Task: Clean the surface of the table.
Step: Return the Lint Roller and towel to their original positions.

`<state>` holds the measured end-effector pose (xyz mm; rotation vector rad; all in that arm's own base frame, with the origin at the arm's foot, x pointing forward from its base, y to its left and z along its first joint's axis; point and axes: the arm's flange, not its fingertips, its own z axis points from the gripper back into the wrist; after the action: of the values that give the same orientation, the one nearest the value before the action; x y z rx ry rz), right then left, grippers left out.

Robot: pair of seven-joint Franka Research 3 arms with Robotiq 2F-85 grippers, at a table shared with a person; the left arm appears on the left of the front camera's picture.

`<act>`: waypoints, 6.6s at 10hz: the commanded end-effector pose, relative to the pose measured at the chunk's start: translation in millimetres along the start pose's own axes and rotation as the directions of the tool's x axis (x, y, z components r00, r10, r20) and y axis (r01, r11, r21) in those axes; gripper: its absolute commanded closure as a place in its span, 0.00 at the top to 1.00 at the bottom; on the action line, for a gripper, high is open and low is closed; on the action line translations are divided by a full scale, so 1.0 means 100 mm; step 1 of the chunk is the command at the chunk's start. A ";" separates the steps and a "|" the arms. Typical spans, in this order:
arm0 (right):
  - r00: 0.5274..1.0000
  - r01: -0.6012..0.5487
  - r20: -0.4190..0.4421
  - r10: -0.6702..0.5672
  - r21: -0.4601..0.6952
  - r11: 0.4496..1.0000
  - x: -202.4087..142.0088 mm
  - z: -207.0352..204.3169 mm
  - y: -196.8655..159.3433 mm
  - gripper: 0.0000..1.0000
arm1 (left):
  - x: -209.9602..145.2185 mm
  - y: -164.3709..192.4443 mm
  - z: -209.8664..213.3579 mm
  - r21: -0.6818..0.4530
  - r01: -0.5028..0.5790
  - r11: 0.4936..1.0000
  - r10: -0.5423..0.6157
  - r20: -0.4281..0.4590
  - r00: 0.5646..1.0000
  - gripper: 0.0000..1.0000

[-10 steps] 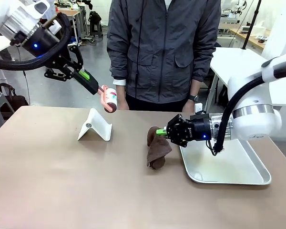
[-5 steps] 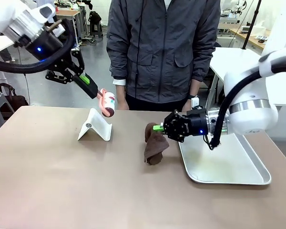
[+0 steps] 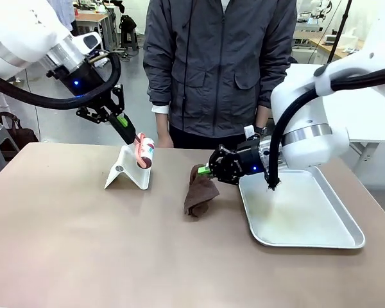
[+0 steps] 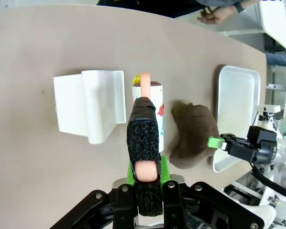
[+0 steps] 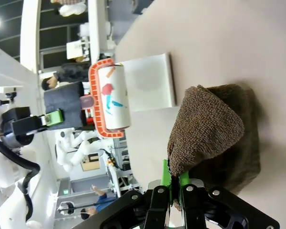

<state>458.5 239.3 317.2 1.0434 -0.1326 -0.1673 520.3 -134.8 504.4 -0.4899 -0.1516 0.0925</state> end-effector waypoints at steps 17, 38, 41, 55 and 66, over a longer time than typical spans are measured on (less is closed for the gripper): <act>0.989 0.122 -0.082 -0.123 -0.023 0.992 0.13 -0.24 -0.12 0.07 | 0.24 0.25 -0.68 0.021 0.030 0.999 -0.030 -0.016 0.999 0.20; 0.978 0.134 -0.157 -0.136 -0.020 0.991 0.16 -0.29 -0.15 0.07 | 0.20 0.26 -0.75 0.106 -0.011 0.994 0.009 0.016 1.000 0.20; 0.975 0.131 -0.177 -0.135 -0.034 0.991 0.15 -0.29 -0.15 0.64 | 0.19 0.28 -0.73 0.108 -0.028 0.994 0.026 0.020 0.999 0.79; 0.999 -0.047 -0.029 0.044 -0.118 0.992 -0.20 0.75 0.09 1.00 | -1.41 0.88 0.28 -0.212 0.222 0.952 -0.179 0.206 0.962 1.00; 0.989 0.082 -0.148 -0.018 0.439 0.895 -0.45 2.33 -0.51 1.00 | -1.62 2.49 -0.07 -0.819 0.107 0.564 -0.213 -0.019 0.977 1.00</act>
<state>365.0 -3.5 379.4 1.5637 -0.0539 -0.1414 369.5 64.5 347.6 -1.4639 -0.1549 -0.2192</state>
